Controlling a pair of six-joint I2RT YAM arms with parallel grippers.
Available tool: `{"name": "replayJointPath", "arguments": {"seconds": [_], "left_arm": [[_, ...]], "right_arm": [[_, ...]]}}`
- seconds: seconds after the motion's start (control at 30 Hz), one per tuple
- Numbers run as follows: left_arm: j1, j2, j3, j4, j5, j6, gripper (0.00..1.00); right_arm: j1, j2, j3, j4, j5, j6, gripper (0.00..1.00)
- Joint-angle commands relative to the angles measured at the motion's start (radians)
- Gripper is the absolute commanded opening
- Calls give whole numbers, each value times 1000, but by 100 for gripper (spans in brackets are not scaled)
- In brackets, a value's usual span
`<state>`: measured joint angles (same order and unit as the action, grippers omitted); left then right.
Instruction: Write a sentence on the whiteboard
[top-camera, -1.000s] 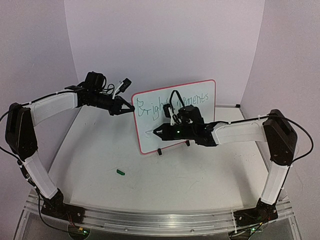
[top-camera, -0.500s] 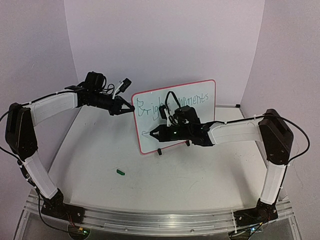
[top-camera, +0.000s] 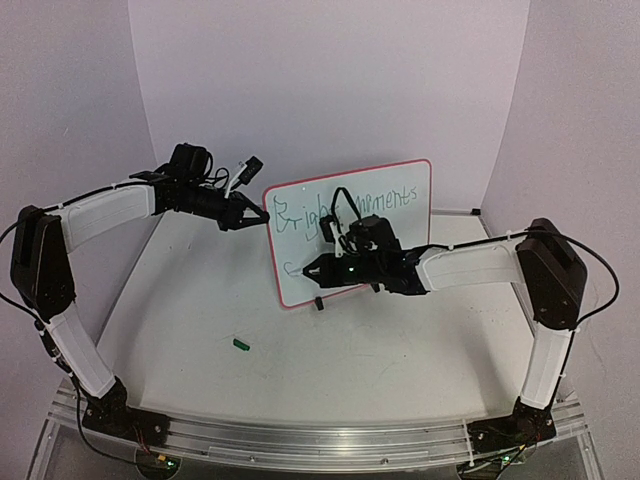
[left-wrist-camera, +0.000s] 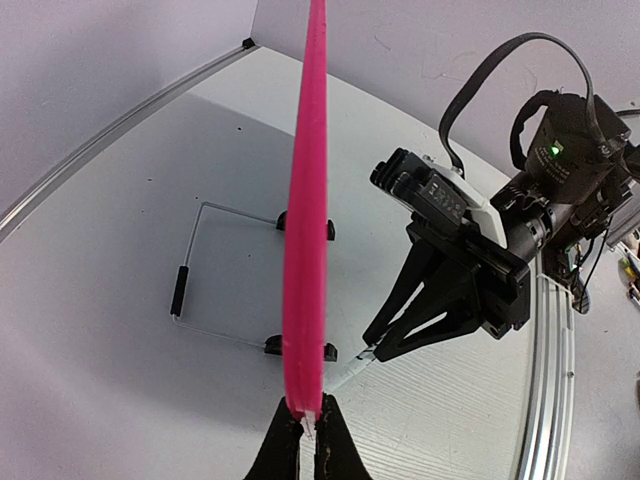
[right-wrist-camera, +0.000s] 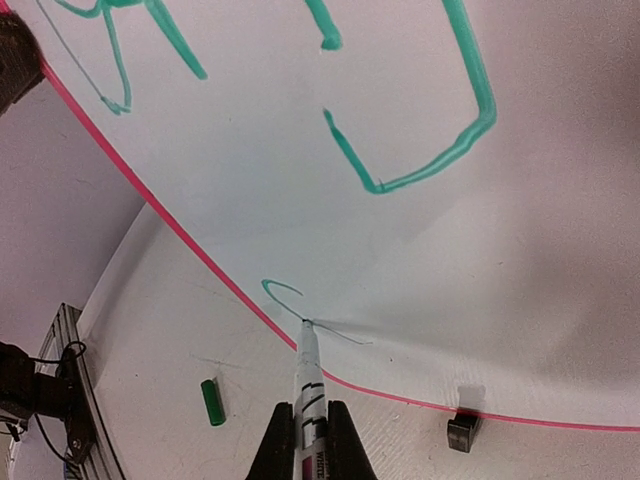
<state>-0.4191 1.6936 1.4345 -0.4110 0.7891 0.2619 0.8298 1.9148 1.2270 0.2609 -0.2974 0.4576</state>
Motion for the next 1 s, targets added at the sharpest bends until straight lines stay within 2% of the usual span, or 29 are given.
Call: {"name": "replayJointPath", "arguments": {"seconds": [0.0,0.63,0.97], "left_arm": [[-24,3,23,-76,-1,23,0],[-26,1,24,-78,-3,24,0],[-27,3,24,-77,-3,24,0]], "right_arm": [[-1,-34,13,35,47,14,0],[-1,-82,-5,76,68,44,0],[-1,-49,-35,75,61,43,0]]}}
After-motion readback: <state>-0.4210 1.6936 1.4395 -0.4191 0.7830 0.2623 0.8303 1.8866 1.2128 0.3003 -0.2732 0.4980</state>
